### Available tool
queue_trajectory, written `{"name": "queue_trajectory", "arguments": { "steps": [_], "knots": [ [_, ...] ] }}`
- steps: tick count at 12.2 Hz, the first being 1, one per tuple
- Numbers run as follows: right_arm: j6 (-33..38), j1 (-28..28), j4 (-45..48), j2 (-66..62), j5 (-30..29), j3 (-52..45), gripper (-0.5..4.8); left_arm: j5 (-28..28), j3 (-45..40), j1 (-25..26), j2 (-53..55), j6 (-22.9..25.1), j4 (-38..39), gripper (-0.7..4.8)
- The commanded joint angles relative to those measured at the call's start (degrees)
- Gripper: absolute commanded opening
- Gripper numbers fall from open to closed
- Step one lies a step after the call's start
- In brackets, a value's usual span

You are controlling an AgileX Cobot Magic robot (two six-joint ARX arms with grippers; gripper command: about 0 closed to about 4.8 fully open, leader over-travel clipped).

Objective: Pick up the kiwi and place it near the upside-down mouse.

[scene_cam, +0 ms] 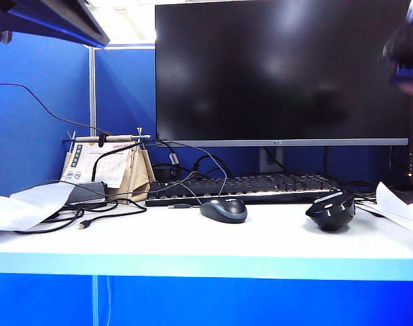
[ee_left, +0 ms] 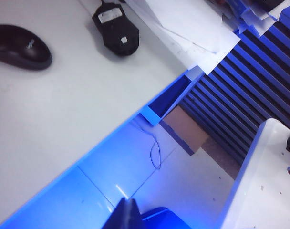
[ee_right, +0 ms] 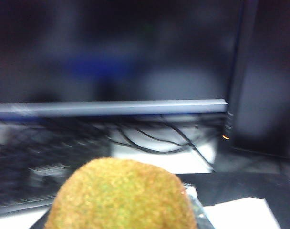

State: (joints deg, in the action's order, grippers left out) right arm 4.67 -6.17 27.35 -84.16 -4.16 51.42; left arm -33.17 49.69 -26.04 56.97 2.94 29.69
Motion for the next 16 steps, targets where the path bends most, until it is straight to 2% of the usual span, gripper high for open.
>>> {"name": "queue_trajectory", "arguments": {
  "steps": [1,4,5,6,10,11,13,14,15,16],
  "knots": [
    [2.8,1.5,-1.6,7.9,-1.1,-5.2,2.71,-0.1,-0.1,0.0,-0.1,0.3,-1.7,-0.05],
    [2.9,7.5,-2.3,16.0,-0.9,-13.6,2.74,-0.6,-0.1,0.0,-0.1,0.0,-2.1,-0.05],
    [3.1,12.5,-2.6,16.7,-0.3,-16.7,2.74,-0.9,-0.1,0.0,-0.1,0.0,-1.9,-0.05],
    [3.1,21.5,-4.5,15.7,6.0,-21.7,2.74,-2.3,-0.1,0.0,-0.1,0.1,-0.9,-0.05],
    [5.0,22.1,-4.4,14.4,7.0,-29.5,2.74,-2.3,-0.1,0.0,-0.1,0.2,1.2,-0.05],
    [5.9,22.1,-3.2,14.4,5.3,-32.3,2.74,-2.3,-0.1,0.0,-0.1,0.2,1.1,-0.05],
    [5.9,22.1,-0.7,11.7,5.3,-32.3,2.74,-2.2,-0.1,0.0,-0.1,0.2,1.0,-0.05],
    [5.9,22.1,1.3,9.0,4.1,-32.3,2.74,-2.2,-0.1,0.0,-0.1,0.2,0.9,-0.05],
    [5.9,22.1,8.8,1.7,3.8,-32.3,2.74,-4.6,-0.1,0.0,-0.1,1.6,0.8,-0.05],
    [5.9,22.1,11.7,-0.2,3.8,-32.3,2.74,-5.2,-0.1,0.0,-0.1,1.6,0.7,-0.05]
  ]
}}
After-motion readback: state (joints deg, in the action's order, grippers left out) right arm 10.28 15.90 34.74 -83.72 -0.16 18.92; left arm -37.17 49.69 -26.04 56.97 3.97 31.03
